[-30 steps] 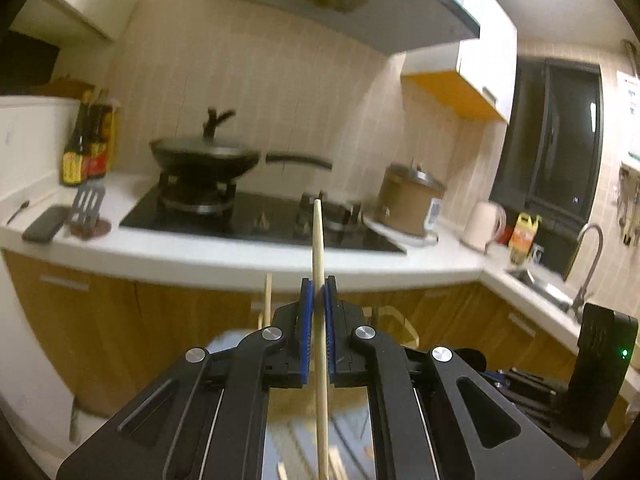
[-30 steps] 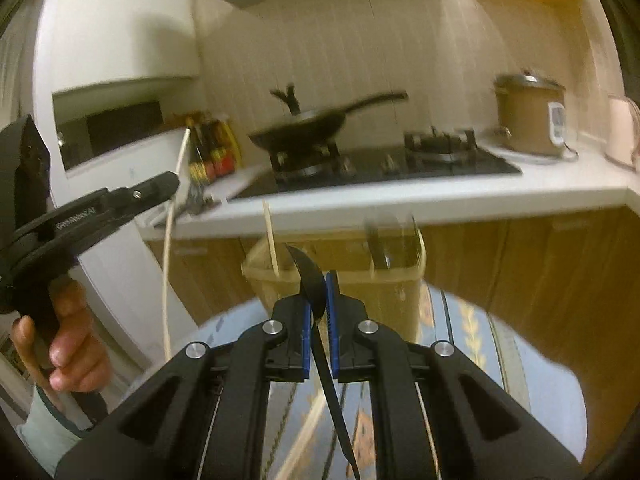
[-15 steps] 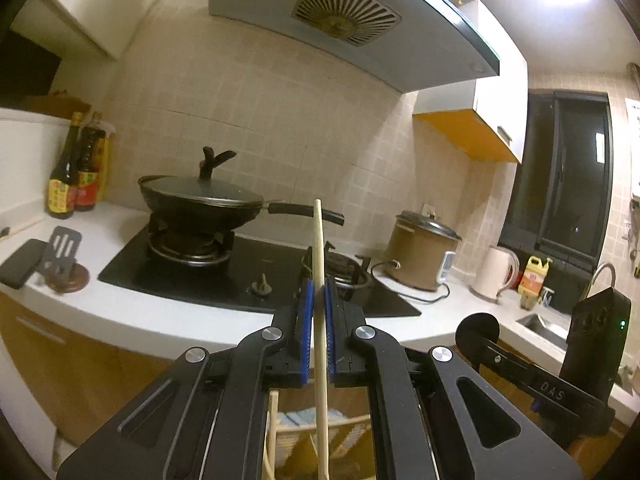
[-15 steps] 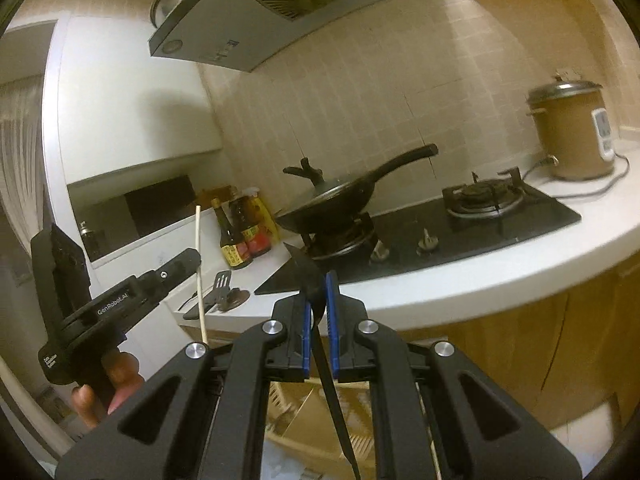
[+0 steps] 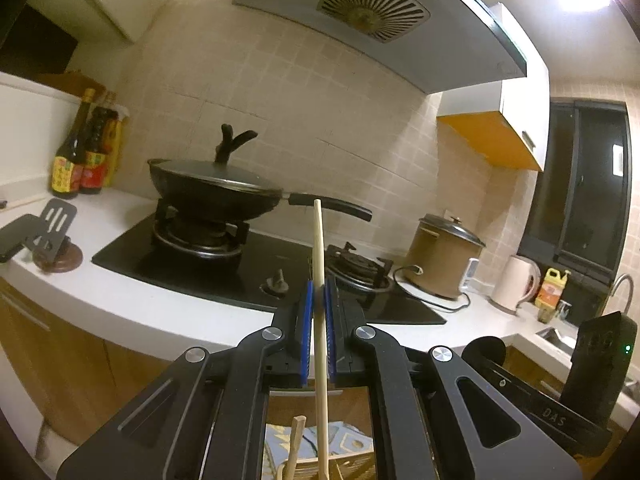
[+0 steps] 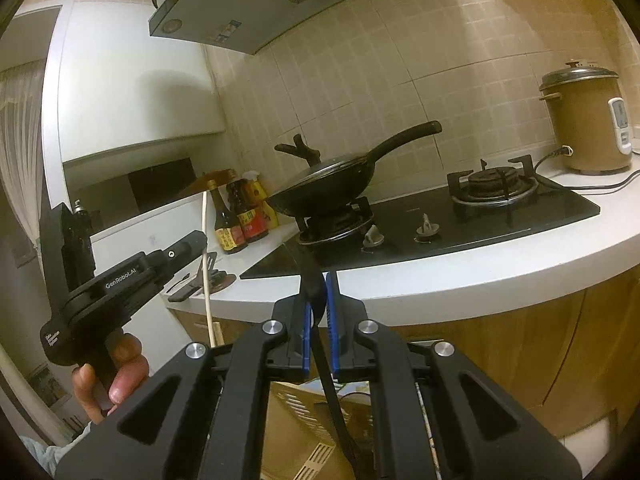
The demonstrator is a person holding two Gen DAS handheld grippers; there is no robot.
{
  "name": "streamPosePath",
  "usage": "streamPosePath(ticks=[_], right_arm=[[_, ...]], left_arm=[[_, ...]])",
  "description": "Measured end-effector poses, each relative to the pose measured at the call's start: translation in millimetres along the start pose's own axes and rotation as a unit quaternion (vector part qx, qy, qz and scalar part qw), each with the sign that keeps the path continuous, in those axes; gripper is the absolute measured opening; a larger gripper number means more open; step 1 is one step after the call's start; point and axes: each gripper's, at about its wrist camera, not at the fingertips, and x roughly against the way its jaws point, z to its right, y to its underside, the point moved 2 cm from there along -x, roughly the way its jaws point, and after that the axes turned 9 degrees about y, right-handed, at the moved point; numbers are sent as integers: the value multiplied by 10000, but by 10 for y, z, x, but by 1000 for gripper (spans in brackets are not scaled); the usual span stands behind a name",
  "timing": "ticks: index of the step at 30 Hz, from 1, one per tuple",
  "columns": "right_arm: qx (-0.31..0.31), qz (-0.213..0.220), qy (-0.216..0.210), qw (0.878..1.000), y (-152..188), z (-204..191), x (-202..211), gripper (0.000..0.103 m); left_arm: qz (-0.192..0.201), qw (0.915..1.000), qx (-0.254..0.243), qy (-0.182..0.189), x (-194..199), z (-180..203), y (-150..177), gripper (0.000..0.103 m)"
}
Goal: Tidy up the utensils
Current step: 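Lift the chopstick and black spoon with both tools above the caddy, then open the left tool to drop the chopstick while the right tool releases the black spoon into the caddy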
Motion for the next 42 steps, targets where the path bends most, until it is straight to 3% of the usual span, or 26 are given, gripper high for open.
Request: streamPosePath(ticks=[5,19,22,24,33,39,42], right_arm=[[34,42,-54,10000,41,6,-4,5],[318,14,-15,9995,107,-99,84,5],[342,-116,-51,9993,145,-110,145,6],[388,-125,-53,9992,164,-129,196,6],[349,59,67,9993,125,-137,316,6],[534,580,248,9966,151,-218,443,6],[599,508,327,9964,215,-215,430,6]], left_arm=[[135,9992,-274,-266,16,86,117,4],[-134,9988,-442,-174,147,53,336,4],[-209,9988,-428,-82,185,66,343,8],[-178,9985,-514,-97,242,108,333,23],[-206,9974,-689,-67,395,210,291,24],[-213,9974,-681,-108,529,198,262,26],[-270,9966,-756,-166,602,200,272,26]])
